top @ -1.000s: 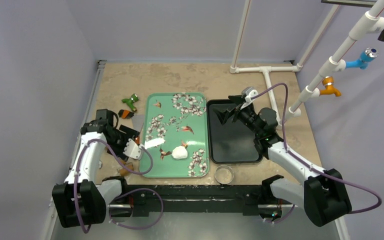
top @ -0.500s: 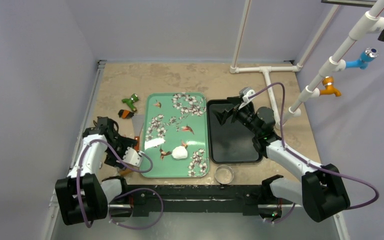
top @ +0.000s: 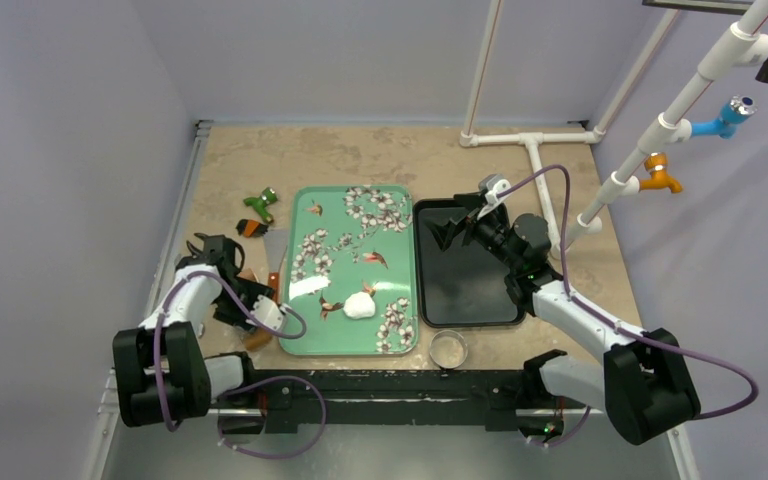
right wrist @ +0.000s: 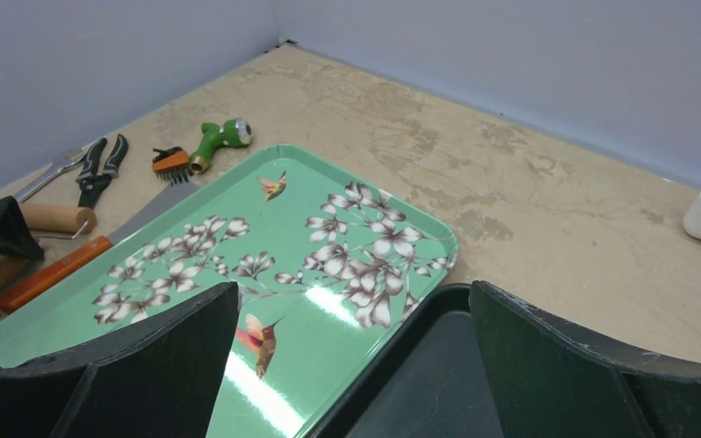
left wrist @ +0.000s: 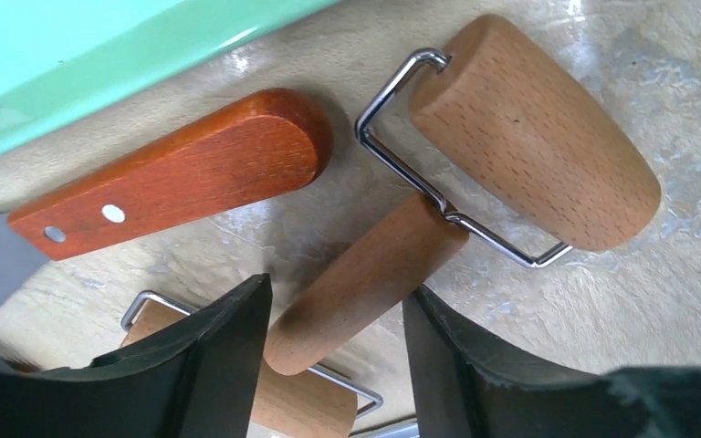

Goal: Roll out the dumpling wrappers from the dough
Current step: Pick up the rolling pin from the center of the board.

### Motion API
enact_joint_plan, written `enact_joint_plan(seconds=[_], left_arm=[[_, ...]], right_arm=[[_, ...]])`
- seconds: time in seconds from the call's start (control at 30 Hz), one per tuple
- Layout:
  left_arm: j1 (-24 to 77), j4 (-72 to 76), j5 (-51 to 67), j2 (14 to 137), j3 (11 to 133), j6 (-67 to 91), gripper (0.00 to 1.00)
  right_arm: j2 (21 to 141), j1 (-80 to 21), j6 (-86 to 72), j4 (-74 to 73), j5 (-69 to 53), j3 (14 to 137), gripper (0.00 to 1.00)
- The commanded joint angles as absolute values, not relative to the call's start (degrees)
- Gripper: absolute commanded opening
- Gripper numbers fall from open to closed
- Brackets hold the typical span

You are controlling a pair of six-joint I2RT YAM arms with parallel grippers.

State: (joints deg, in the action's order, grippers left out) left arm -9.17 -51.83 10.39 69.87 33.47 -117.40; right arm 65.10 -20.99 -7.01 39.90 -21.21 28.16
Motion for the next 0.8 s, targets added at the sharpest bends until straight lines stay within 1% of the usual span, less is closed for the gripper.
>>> enact_joint_plan(seconds=[0.0, 0.13, 0.2, 0.27, 0.37, 0.5, 0.67, 0.77], left_arm=[[-7.7, -44.0, 9.2, 73.3, 31.7, -131.2, 0.50], [-6.3, -45.8, 8.5, 73.3, 31.8, -131.2, 0.30], [-5.6, -45.7, 7.9, 71.9, 31.1, -131.3, 0.16], [-5.6, -46.5, 7.8, 69.6, 31.0, -130.2, 0.00], [-5.7, -52.8, 7.7, 66.7, 34.3, -127.2, 0.00], [-5.8, -61.3, 10.4, 62.9, 39.9, -121.4, 0.00], [-6.3, -63.0, 22.1, 57.1, 43.5, -112.4, 0.00], [-6.4, -62.4, 28.1, 55.1, 43.4, -107.3, 0.00]], right_arm=[[64.2, -21.3, -6.7, 41.2, -21.6, 29.4, 0.99], [64.5, -21.3, -6.8, 41.2, -21.2, 29.3, 0.99], [64.7, -21.3, -6.8, 40.8, -20.7, 29.4, 0.99], [65.0, -21.3, -6.7, 40.0, -20.0, 29.8, 0.99], [65.3, -21.3, -6.8, 39.9, -19.9, 30.0, 0.99], [66.3, -21.3, -7.9, 39.2, -20.3, 30.7, 0.99], [67.1, -21.3, -9.7, 32.7, -18.0, 34.0, 0.99], [68.0, -21.4, -16.0, 31.1, -18.0, 35.5, 0.99]])
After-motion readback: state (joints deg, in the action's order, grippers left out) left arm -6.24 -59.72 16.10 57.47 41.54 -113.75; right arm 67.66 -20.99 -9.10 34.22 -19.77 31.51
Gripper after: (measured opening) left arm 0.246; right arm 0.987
